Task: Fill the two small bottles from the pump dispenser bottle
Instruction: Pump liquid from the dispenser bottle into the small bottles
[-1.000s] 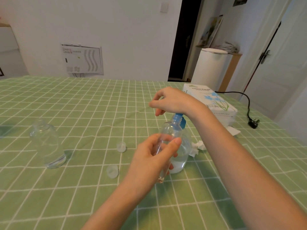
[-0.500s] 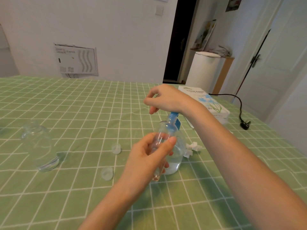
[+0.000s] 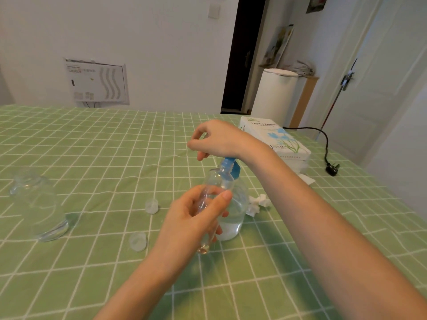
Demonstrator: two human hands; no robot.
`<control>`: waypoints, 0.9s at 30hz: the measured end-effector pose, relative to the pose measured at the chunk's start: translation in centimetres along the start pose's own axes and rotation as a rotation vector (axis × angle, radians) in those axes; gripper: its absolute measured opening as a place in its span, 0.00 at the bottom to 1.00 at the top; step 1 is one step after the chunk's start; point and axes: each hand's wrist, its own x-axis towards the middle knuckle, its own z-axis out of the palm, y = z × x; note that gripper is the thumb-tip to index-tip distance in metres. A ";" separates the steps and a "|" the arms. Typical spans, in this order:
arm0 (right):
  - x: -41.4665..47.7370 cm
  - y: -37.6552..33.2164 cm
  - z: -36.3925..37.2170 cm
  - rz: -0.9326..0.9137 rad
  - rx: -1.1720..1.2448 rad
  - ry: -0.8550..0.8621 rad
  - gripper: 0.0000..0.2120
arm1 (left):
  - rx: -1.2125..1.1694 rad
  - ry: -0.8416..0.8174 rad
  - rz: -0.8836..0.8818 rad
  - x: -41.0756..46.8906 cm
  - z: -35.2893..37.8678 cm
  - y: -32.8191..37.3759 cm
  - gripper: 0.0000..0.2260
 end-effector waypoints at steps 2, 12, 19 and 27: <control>0.0 -0.4 -0.7 -0.026 -0.070 0.018 0.11 | 0.002 -0.004 0.012 0.0 0.0 0.3 0.15; 0.0 -0.4 -0.7 -0.020 -0.023 -0.031 0.11 | 0.002 -0.002 0.006 0.0 0.2 0.5 0.15; -0.1 0.1 0.1 0.012 0.043 -0.067 0.12 | 0.007 0.001 -0.016 -0.1 0.2 0.2 0.15; 0.1 -0.1 -0.4 -0.029 -0.014 0.008 0.09 | -0.007 0.003 -0.010 -0.1 0.2 0.4 0.15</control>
